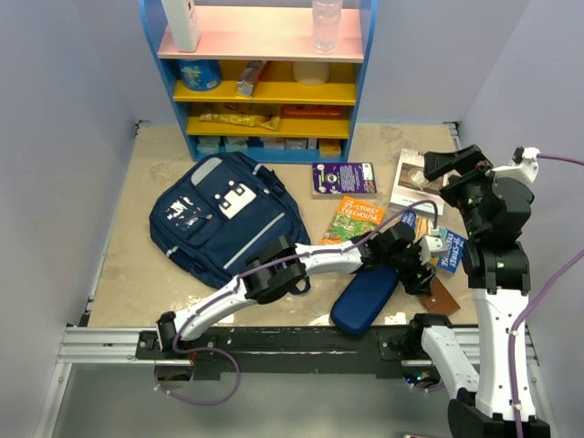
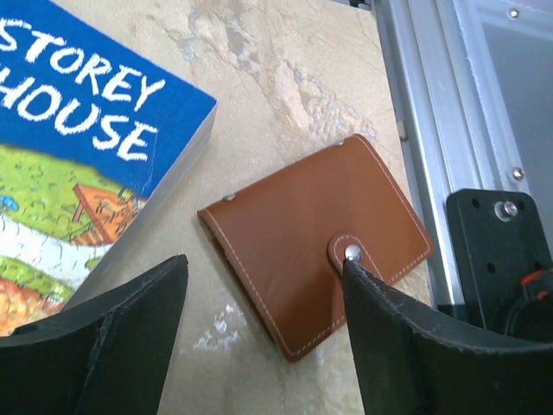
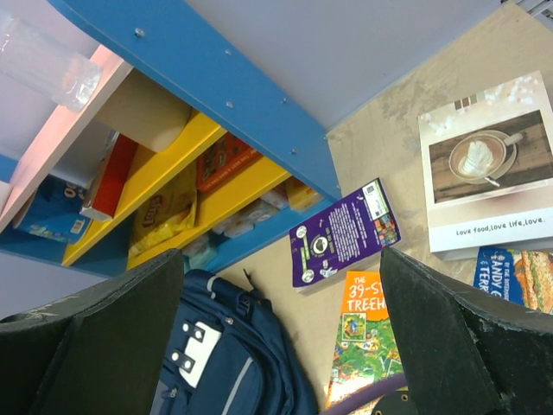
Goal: Pack the student bag
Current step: Pick up the personal item from the center of the board.
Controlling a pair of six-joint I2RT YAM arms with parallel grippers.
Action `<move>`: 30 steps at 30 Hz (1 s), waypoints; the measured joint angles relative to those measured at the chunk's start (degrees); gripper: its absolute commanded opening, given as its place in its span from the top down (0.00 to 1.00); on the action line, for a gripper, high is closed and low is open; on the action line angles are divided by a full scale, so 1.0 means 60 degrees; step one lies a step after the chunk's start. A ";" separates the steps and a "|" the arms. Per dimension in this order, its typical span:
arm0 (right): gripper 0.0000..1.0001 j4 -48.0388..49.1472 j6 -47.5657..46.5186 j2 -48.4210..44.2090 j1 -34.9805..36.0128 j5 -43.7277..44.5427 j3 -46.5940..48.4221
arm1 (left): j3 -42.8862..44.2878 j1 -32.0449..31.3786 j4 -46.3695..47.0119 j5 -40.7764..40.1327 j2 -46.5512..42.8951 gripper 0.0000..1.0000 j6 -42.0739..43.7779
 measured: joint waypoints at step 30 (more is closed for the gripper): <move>0.03 -0.0412 0.0131 -0.1031 0.0142 0.0321 -0.0860 | -0.0856 -0.0408 -0.1392 -0.5351 -0.1016 1.00 0.3311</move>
